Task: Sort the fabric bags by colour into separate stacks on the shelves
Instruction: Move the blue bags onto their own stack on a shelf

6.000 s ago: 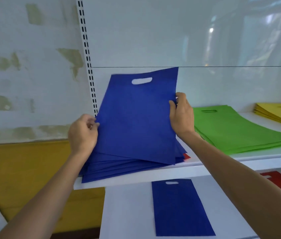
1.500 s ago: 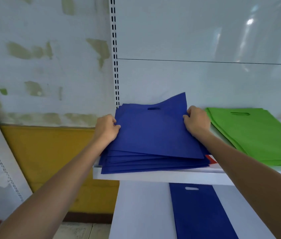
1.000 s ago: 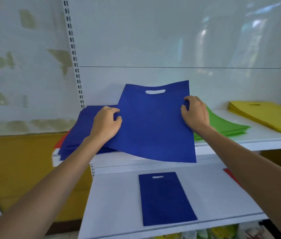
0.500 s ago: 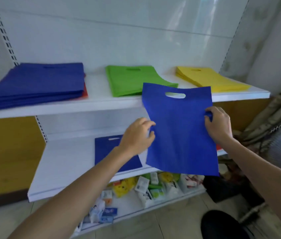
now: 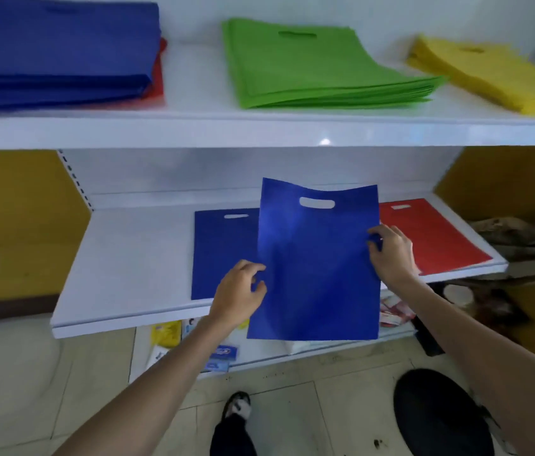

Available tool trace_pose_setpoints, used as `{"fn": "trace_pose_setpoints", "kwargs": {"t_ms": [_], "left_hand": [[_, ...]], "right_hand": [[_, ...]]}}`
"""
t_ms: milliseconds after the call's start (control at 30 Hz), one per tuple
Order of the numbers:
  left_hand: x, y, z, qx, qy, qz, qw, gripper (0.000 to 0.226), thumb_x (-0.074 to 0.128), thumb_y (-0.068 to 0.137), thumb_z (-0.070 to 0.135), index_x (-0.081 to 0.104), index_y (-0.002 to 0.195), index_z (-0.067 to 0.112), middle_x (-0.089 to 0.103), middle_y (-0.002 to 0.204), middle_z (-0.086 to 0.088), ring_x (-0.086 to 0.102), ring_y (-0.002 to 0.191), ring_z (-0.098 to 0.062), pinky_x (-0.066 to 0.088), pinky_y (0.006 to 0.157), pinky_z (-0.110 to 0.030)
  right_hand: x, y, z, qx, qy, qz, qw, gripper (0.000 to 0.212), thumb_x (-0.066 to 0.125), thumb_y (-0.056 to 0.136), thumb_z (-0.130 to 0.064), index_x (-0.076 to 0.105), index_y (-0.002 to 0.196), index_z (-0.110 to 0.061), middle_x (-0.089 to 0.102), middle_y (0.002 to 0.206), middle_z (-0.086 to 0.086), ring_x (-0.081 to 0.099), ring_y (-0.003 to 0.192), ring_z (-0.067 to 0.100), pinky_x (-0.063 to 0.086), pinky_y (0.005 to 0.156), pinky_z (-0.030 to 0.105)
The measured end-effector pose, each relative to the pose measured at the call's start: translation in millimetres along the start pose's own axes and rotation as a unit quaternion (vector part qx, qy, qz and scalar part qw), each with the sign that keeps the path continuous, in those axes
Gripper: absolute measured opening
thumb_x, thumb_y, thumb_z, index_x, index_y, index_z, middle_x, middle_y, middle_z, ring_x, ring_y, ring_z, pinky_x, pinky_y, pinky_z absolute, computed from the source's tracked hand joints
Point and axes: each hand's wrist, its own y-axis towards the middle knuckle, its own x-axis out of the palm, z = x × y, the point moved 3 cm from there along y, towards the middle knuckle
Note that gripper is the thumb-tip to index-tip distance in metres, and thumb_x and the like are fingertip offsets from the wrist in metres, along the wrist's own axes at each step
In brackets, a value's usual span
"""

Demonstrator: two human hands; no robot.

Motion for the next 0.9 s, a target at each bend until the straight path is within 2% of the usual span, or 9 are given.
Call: {"fn": "trace_pose_setpoints", "kwargs": {"t_ms": [167,233,300,367,500,600,733,900], "left_hand": [[-15,35,-93,-0.073,0.023,0.030,0.997,0.035,0.057,0.087,0.011,0.057,0.123,0.008,0.056,0.112,-0.008,0.057,0.093,-0.019,0.045,0.088,-0.029],[-22,49,-126,-0.098,0.042,0.042,0.993,0.037,0.058,0.086,0.011,0.057,0.123,0.007,0.056,0.111,-0.010,0.057,0.097,-0.023,0.044,0.089,-0.028],[-26,64,-154,-0.115,0.066,0.040,0.990,0.040,0.058,0.087,0.015,0.053,0.127,0.008,0.054,0.119,-0.009,0.053,0.107,-0.023,0.040,0.092,-0.026],[-23,74,-178,-0.133,0.119,0.005,0.984,0.047,0.056,0.089,0.024,0.046,0.133,0.011,0.048,0.132,-0.007,0.047,0.119,-0.022,0.038,0.099,-0.029],[-12,78,-203,-0.176,0.239,-0.093,0.950,0.056,0.050,0.090,0.038,0.033,0.142,0.022,0.029,0.142,-0.004,0.034,0.127,-0.024,0.037,0.101,-0.035],[-11,77,-202,-0.191,0.252,-0.091,0.944,0.052,0.045,0.095,0.038,0.029,0.143,0.024,0.030,0.141,-0.006,0.034,0.126,-0.025,0.038,0.100,-0.036],[-23,72,-177,-0.197,0.235,-0.060,0.950,0.047,0.043,0.095,0.027,0.033,0.141,0.023,0.034,0.140,-0.008,0.037,0.126,-0.024,0.034,0.101,-0.036],[-35,41,-115,-0.140,0.189,-0.047,0.971,0.045,0.046,0.093,0.023,0.040,0.137,0.020,0.039,0.137,-0.008,0.039,0.124,-0.024,0.036,0.102,-0.034]], "right_hand": [[118,46,-33,-0.032,0.024,-0.106,0.994,0.042,0.050,0.091,-0.008,0.047,0.132,-0.002,0.045,0.132,0.012,0.051,0.109,0.029,0.041,0.080,0.026],[160,60,-43,-0.050,0.015,-0.151,0.987,0.050,0.050,0.090,-0.008,0.038,0.139,-0.004,0.038,0.139,0.010,0.047,0.118,0.029,0.044,0.086,0.030],[197,73,-52,-0.070,-0.007,-0.174,0.982,0.056,0.049,0.089,-0.006,0.032,0.142,-0.004,0.033,0.144,0.011,0.039,0.127,0.029,0.041,0.099,0.036],[230,82,-52,-0.077,-0.074,-0.201,0.974,0.061,0.048,0.090,-0.009,0.024,0.146,-0.008,0.025,0.149,0.009,0.030,0.132,0.029,0.036,0.104,0.039],[272,78,-39,-0.017,-0.212,-0.282,0.936,0.054,0.029,0.100,-0.032,0.007,0.149,-0.027,0.005,0.155,0.006,0.017,0.137,0.032,0.029,0.106,0.044],[273,73,-37,0.001,-0.211,-0.261,0.942,0.053,0.026,0.101,-0.034,0.006,0.150,-0.024,0.014,0.153,0.011,0.023,0.135,0.032,0.030,0.104,0.044],[238,66,-41,0.009,-0.128,-0.192,0.973,0.048,0.034,0.098,-0.023,0.022,0.144,-0.014,0.038,0.139,0.015,0.038,0.123,0.032,0.036,0.096,0.043],[169,32,-57,-0.016,-0.041,-0.157,0.987,0.047,0.040,0.094,-0.013,0.032,0.140,-0.011,0.043,0.137,0.014,0.041,0.122,0.030,0.040,0.096,0.042]]}}
